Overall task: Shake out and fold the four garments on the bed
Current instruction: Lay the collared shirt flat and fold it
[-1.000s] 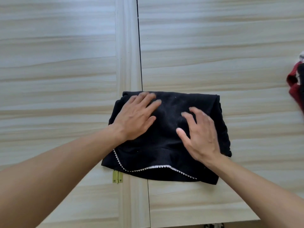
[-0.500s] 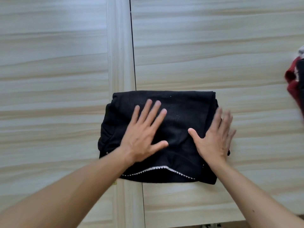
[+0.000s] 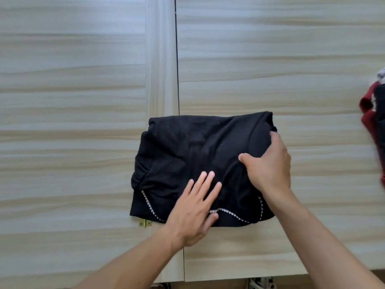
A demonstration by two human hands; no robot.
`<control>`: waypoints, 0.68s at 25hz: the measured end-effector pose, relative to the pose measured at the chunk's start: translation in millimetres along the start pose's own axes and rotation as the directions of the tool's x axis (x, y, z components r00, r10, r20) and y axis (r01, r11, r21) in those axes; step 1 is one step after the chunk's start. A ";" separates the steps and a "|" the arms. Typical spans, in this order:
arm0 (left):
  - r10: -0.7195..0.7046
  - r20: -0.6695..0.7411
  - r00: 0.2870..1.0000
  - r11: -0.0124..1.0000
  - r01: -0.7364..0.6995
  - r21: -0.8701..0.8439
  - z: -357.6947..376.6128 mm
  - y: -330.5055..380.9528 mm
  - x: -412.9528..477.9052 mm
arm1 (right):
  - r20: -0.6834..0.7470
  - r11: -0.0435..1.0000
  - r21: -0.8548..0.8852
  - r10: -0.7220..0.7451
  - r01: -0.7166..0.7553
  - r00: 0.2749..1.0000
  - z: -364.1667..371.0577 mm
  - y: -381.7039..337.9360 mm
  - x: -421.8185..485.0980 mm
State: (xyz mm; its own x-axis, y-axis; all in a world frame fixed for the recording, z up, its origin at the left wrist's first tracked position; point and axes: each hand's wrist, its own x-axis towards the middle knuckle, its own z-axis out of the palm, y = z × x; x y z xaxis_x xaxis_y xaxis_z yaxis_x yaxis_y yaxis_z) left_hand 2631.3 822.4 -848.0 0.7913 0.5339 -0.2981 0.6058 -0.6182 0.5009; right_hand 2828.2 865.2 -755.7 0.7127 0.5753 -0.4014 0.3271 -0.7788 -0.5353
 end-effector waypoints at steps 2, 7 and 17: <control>-0.043 -0.063 0.997 0.975 0.028 -0.221 0.8 -2.2 -24.7 | 0.081 0.973 -0.018 -0.226 0.228 0.971 0.3 -49.3 -39.1; -0.822 -0.403 0.402 0.555 0.408 -0.725 -53.7 -74.1 -67.0 | 0.511 0.854 0.064 -0.473 0.517 0.718 54.5 -84.9 -97.2; 0.110 -0.141 0.984 0.951 -0.063 0.303 -101.0 -114.1 87.2 | 0.381 0.713 -0.349 -0.485 0.608 0.787 148.6 54.1 -95.5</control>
State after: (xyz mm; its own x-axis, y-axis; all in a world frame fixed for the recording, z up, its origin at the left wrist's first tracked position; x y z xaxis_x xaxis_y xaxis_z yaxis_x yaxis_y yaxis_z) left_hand 2622.8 997.7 -849.1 0.8335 0.5384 -0.1238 0.5514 -0.7964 0.2485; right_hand 2685.6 805.4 -856.8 0.1663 0.9257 -0.3399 0.8832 -0.2931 -0.3661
